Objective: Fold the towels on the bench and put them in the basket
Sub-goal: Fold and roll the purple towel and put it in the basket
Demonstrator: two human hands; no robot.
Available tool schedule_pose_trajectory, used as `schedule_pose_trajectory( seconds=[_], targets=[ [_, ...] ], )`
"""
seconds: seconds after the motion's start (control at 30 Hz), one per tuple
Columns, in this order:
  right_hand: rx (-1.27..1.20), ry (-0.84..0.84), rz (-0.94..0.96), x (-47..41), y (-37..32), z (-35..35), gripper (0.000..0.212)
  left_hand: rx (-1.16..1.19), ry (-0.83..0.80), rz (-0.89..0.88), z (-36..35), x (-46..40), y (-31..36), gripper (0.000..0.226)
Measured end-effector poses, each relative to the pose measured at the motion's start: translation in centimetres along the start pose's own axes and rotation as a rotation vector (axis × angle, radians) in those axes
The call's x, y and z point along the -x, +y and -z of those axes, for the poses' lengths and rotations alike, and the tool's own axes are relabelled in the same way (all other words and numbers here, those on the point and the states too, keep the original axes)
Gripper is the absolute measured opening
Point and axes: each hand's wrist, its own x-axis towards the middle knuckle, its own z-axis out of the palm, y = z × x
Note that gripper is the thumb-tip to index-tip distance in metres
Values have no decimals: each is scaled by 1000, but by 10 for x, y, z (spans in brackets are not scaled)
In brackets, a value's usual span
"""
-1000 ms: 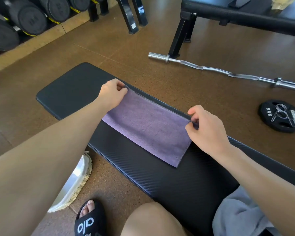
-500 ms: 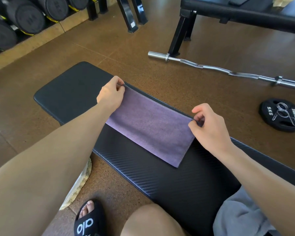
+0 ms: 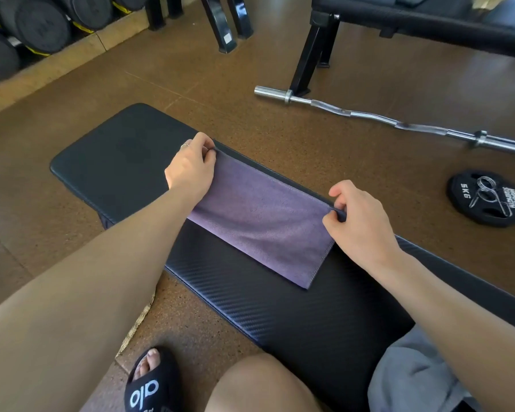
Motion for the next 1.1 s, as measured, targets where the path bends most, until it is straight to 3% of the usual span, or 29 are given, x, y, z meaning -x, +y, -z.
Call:
schedule_pose_trajectory(
  seconds=[0.17, 0.3, 0.4, 0.47, 0.53, 0.63, 0.73, 0.93, 1.03, 1.1],
  targets=[
    [-45, -21, -107, 1, 1, 3, 33, -56, 72, -69, -8, 6, -4, 15],
    [54, -31, -62, 2, -2, 3, 37, -199, 32, -142, -3, 8, 3, 37],
    [359, 78, 116, 7, -20, 4, 47, -316, 89, -401, 11, 28, 21, 46],
    [390, 131, 294, 19, -46, -2, 45, -297, 77, -651, 16, 55, 30, 45],
    [349, 70, 380, 35, -68, -22, 45, -344, -40, -740, 16, 82, 29, 48],
    [344, -58, 293, 56, -73, -59, 58, -499, -257, -563, 13, 95, 4, 56],
    [417, -80, 229, 67, -52, -69, 64, -466, -350, -415, 13, 86, -18, 55],
    [451, -89, 146, 87, -37, -56, 70, -487, -381, -301, 24, 61, -30, 57],
    [474, -95, 108, 79, -51, -50, 77, -591, -354, -371, 22, 62, -29, 60],
    [475, -85, 155, 66, -63, -49, 69, -666, -331, -387, 22, 62, -29, 61]
  ],
)
